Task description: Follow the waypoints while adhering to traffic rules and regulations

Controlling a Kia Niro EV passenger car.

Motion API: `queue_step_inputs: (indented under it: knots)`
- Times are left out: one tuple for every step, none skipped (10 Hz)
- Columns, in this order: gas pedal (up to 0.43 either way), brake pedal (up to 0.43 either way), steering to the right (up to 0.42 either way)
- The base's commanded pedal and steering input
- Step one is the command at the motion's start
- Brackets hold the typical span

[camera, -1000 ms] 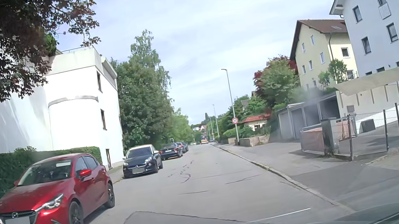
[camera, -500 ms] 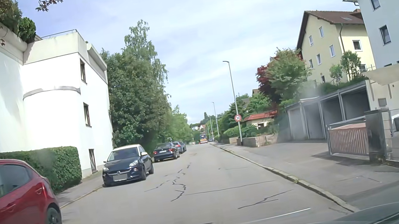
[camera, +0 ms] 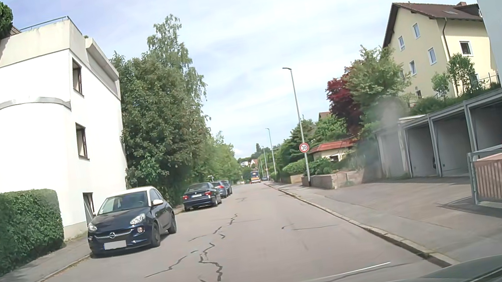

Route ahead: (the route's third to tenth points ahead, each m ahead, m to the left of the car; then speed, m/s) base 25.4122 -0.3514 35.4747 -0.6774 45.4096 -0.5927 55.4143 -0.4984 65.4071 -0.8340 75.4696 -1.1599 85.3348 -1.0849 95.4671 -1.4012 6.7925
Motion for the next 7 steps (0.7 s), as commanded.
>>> queue_step_inputs:
  knots:
    - [0.067, 0.0, 0.004]
    - [0.067, 0.0, 0.004]
    - [0.067, 0.0, 0.005]
    - [0.067, 0.0, 0.004]
    - [0.067, 0.0, 0.004]
    - [0.067, 0.0, 0.004]
    - [0.067, 0.0, 0.004]
